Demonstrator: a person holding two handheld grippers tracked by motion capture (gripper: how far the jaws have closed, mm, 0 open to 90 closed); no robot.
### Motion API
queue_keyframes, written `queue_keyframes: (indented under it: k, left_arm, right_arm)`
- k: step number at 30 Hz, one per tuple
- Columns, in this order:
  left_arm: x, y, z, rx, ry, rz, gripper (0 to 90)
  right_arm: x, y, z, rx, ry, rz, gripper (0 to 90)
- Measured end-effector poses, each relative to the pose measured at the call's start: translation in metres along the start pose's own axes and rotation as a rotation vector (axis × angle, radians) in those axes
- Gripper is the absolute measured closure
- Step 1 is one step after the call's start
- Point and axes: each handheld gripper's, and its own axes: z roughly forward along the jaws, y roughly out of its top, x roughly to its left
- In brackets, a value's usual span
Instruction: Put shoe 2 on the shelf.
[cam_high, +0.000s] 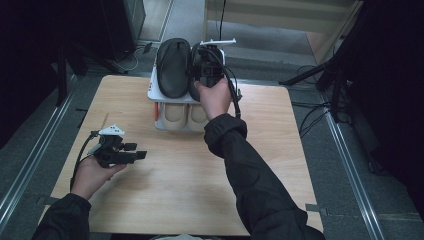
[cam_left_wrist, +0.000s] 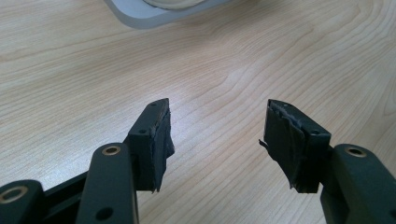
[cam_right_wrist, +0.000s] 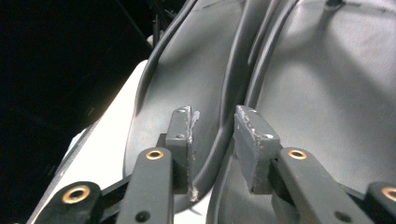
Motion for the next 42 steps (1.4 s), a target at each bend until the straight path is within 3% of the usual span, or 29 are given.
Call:
queue_keyframes:
  k: [9,16,25,29,34,42]
  left_arm:
    - [0.000,0.000,0.001,0.001,0.000,-0.005,42.0]
    - [0.000,0.000,0.001,-0.001,0.003,-0.008,42.0]
    - [0.000,0.000,0.001,0.004,-0.001,-0.002,41.9]
    - [-0.001,0.000,0.001,0.003,-0.006,-0.002,41.8]
    - [-0.002,0.000,0.002,0.000,-0.009,-0.006,41.7]
    - [-0.004,0.001,0.003,0.002,-0.017,-0.006,41.5]
  right_arm:
    - [0.000,-0.023,-0.012,0.005,0.041,-0.043,75.3]
    - [0.002,-0.043,-0.027,0.014,0.104,-0.059,72.5]
    - [0.003,-0.075,-0.044,0.025,0.163,-0.110,70.5]
    - [0.003,-0.088,-0.048,0.016,0.189,-0.160,69.1]
    - [-0.003,-0.107,-0.051,0.030,0.216,-0.178,68.3]
    - [-0.014,-0.135,-0.048,0.061,0.212,-0.207,64.0]
